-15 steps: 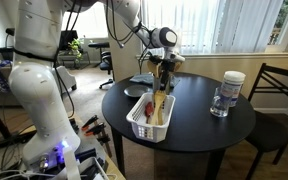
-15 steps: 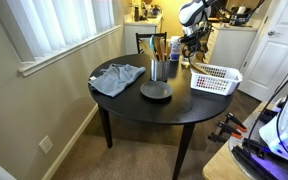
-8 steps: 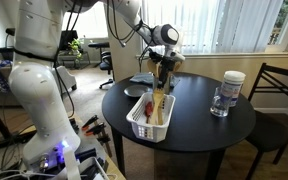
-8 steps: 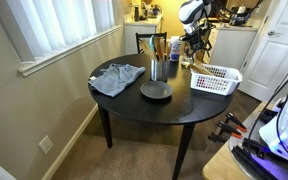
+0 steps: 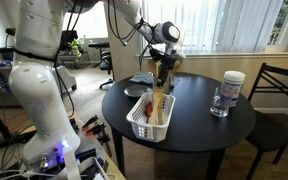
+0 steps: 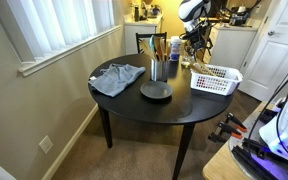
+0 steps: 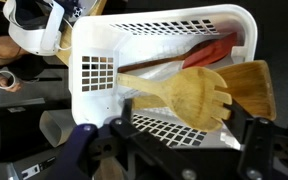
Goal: Put one wooden spoon from the basket in the silver container.
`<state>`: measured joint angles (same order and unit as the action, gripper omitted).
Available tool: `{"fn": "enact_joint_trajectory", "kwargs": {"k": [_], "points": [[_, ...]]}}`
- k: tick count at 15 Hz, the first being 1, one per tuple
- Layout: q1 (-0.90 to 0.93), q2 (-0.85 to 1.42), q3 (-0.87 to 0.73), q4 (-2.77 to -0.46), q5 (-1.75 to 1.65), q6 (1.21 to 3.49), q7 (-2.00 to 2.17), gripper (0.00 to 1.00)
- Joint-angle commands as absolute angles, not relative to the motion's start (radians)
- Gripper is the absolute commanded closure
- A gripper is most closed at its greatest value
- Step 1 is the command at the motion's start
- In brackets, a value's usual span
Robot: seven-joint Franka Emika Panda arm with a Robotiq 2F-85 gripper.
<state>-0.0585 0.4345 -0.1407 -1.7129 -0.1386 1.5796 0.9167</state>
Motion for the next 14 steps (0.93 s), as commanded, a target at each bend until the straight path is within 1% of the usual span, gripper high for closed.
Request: {"fn": "enact_joint_trajectory", "kwargs": {"k": [1, 9, 11, 14], "points": [[-0.049, 0.436, -0.147, -1.705, -0.138, 1.559, 0.901, 0.4], [-0.043, 0.434, -0.148, -1.705, -0.149, 1.556, 0.899, 0.93], [-0.04, 0.43, -0.15, -1.702, -0.163, 1.547, 0.897, 0.99], [-0.03, 0.434, -0.152, -1.667, -0.208, 1.474, 0.9, 0.97]]}}
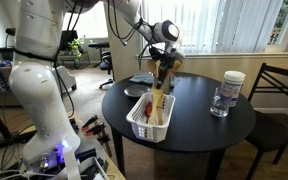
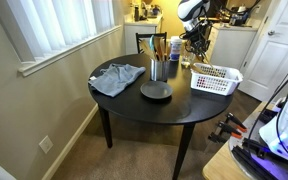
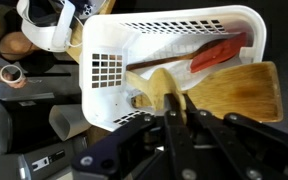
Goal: Put one wooden spoon from the basket in the silver container.
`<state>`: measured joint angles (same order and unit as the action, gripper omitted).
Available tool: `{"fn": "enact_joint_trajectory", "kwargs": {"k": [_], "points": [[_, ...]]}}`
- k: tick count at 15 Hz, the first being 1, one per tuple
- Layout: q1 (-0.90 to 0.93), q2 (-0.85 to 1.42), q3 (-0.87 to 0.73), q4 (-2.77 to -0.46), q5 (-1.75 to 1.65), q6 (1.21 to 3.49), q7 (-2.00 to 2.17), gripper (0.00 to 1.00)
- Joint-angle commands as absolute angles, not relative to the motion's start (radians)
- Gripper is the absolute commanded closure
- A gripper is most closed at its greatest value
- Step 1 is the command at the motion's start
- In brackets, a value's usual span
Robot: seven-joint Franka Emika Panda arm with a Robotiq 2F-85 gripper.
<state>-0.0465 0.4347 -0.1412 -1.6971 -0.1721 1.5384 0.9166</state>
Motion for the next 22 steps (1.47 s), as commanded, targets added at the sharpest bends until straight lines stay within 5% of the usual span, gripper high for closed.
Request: {"fn": "enact_joint_trajectory", "kwargs": {"k": [1, 10, 22], "points": [[-0.026, 0.435, -0.152, -1.65, -0.228, 1.441, 0.897, 0.97], [0.02, 0.45, -0.139, -1.482, -0.366, 1.207, 0.889, 0.97], [0.006, 0.112, -0.109, -1.486, -0.203, 1.314, 0.891, 0.96]]}}
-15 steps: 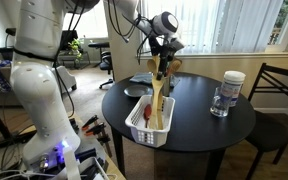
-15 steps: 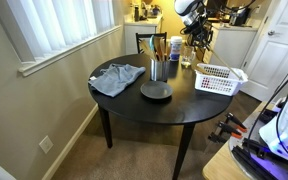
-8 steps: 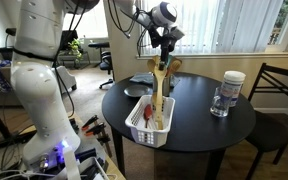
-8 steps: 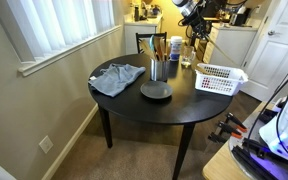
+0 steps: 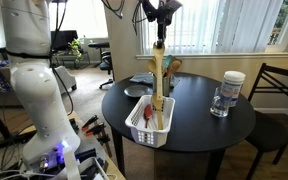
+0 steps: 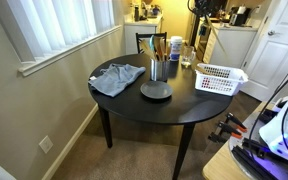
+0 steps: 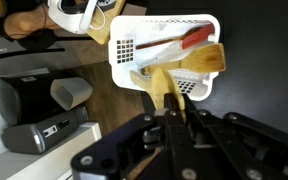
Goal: Put one wooden spoon from the basket in the silver container.
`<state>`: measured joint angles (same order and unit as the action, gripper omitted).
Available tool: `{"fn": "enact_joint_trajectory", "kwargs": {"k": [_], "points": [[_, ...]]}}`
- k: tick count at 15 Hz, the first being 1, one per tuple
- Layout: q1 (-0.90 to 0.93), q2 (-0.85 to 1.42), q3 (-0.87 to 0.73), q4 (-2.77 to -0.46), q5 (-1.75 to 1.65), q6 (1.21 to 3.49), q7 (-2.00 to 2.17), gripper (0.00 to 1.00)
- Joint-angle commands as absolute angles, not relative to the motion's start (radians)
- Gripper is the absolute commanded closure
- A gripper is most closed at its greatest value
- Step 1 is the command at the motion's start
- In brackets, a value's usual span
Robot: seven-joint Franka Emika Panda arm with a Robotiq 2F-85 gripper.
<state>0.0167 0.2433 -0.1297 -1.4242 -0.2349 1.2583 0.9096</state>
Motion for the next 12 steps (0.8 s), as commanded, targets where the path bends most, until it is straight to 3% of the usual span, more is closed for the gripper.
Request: {"fn": "enact_joint_trajectory", "kwargs": {"k": [1, 12], "points": [[0.005, 0.073, -0.104, -1.5, -0.195, 1.347, 0.904, 0.96], [-0.026, -0.154, -0.087, -1.856, 0.0, 1.994, 0.882, 0.96]]}}
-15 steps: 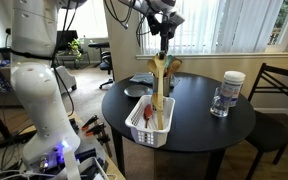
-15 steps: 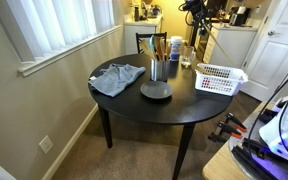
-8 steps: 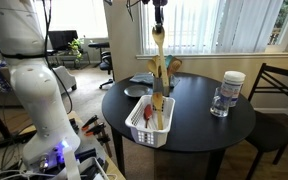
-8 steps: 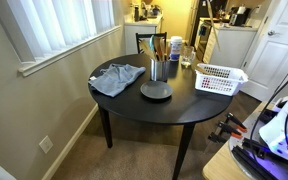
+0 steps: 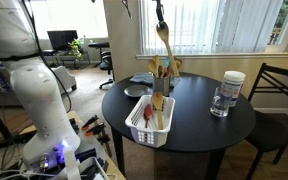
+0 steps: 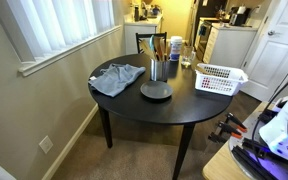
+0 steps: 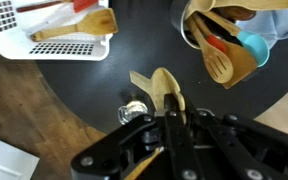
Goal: Put one wooden spoon from the basket in the silver container.
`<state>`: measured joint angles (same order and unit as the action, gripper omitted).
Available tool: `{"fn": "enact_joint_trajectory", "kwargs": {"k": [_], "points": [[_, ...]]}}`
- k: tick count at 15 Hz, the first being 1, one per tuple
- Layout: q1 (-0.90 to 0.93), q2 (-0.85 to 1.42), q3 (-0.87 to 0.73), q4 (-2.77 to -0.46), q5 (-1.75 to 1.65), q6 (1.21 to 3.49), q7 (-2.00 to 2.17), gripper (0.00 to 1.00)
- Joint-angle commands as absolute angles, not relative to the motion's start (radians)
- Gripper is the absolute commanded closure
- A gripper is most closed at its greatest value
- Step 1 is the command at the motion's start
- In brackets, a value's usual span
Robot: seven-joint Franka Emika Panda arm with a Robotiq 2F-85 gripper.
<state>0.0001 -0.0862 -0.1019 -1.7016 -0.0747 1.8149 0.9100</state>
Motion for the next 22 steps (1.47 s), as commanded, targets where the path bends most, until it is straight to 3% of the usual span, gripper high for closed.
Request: {"fn": "enact_joint_trajectory", "kwargs": {"k": [1, 7, 22], "points": [[-0.027, -0.159, -0.086, -1.889, 0.029, 2.05, 0.879, 0.96], [-0.019, -0.184, -0.076, -2.002, 0.264, 2.219, 0.839, 0.97], [-0.048, -0.192, -0.091, -2.13, 0.478, 2.247, 0.74, 0.97]]}}
